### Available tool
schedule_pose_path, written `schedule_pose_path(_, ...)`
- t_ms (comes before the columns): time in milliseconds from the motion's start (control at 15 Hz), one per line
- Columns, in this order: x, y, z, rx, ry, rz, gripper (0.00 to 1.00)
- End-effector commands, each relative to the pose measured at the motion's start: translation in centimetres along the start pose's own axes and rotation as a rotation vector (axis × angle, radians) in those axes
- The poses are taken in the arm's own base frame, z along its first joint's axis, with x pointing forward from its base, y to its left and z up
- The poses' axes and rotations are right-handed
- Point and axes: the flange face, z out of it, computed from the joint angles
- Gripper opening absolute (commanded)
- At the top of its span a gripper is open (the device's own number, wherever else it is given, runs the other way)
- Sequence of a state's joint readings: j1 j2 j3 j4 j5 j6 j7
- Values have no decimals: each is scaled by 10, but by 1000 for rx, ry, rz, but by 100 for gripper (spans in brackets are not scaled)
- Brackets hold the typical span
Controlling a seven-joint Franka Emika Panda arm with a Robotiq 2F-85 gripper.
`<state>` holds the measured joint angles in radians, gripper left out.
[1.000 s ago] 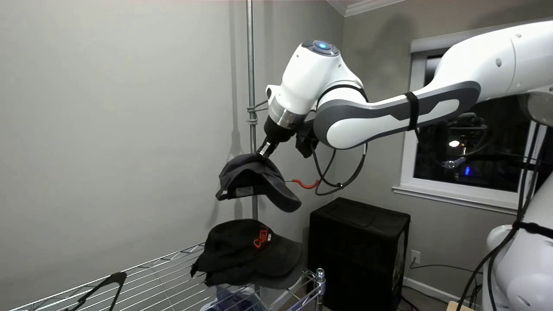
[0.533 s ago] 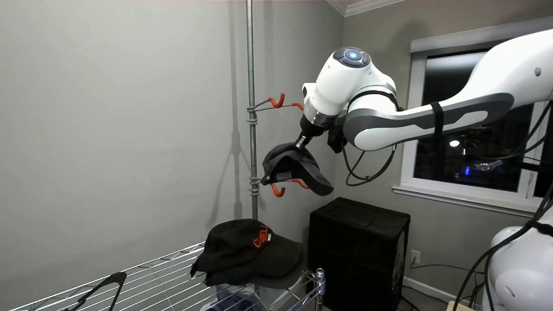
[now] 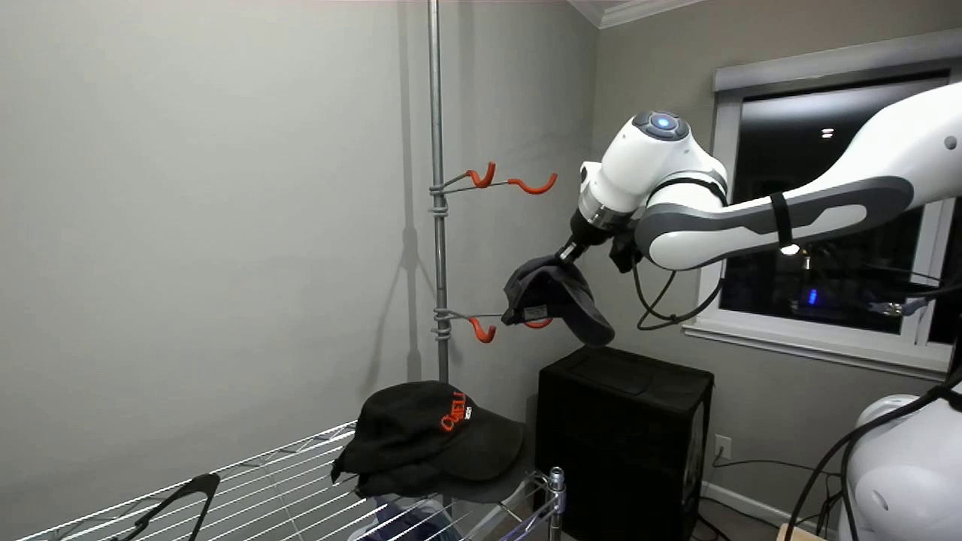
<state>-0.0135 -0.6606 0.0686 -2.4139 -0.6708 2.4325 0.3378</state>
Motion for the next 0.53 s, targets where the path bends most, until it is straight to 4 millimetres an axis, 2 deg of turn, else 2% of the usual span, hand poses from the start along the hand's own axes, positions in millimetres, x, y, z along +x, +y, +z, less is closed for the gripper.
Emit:
schedule_pose_path(0, -18, 46, 5, 0, 47, 38, 3)
schedule_pose_path(267, -38, 99, 29, -26, 60, 78, 3)
schedule_pose_path(467, -47, 125, 52, -44, 62, 92, 3)
